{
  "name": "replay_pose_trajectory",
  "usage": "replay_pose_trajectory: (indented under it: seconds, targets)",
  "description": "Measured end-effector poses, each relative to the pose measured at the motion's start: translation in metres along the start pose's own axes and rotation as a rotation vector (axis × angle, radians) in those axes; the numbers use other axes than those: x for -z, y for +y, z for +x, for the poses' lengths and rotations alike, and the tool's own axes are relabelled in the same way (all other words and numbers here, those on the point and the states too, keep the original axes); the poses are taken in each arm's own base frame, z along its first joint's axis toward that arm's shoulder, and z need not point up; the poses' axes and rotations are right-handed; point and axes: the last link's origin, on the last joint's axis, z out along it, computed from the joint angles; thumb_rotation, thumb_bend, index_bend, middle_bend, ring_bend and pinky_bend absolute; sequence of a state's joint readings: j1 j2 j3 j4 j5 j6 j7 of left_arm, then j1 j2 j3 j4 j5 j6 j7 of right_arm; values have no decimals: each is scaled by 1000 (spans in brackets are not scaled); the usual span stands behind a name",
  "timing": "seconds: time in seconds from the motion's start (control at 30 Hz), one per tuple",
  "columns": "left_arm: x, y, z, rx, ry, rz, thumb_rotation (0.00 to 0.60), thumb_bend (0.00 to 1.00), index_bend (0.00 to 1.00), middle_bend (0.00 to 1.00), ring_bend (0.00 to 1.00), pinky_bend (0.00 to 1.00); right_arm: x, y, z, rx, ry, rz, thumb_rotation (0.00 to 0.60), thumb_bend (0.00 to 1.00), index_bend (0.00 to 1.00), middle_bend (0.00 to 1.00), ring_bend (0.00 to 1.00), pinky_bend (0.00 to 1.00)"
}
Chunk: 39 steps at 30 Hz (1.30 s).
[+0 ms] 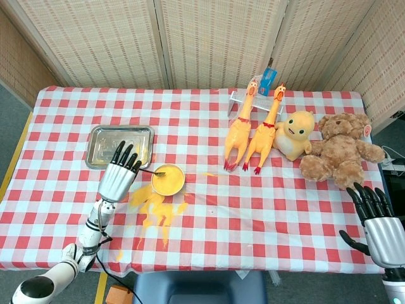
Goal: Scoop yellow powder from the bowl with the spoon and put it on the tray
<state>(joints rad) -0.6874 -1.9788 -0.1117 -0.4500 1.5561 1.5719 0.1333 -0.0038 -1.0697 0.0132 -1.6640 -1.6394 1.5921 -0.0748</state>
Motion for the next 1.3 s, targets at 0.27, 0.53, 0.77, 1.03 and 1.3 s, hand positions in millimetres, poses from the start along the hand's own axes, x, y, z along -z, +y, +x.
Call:
replay_pose_trajectory:
  seconds: [0.27, 0.53, 0.77, 1.03, 1.3]
  targets:
    - [-4, 2, -10, -14, -38, -3, 600, 663, 882, 409, 190, 153, -1, 2, 1, 3, 7, -11, 600, 109, 0, 0, 0, 0]
    - [7, 8, -8, 17, -23, -25, 600, 666, 882, 409, 191, 152, 1, 2, 2, 2, 13, -9, 600, 109, 0, 0, 0, 0]
    - [16, 12, -5, 76, -22, -29, 600, 666, 882, 408, 190, 152, 1, 0, 2, 0, 10, 2, 600, 109, 0, 0, 0, 0]
    - [26, 12, 0, 123, -38, -31, 600, 664, 882, 407, 191, 152, 1, -1, 2, 0, 11, 3, 600, 109, 0, 0, 0, 0]
    - [31, 12, 6, 190, -69, -19, 600, 662, 882, 407, 191, 152, 2, -1, 2, -2, 11, 5, 600, 109, 0, 0, 0, 0]
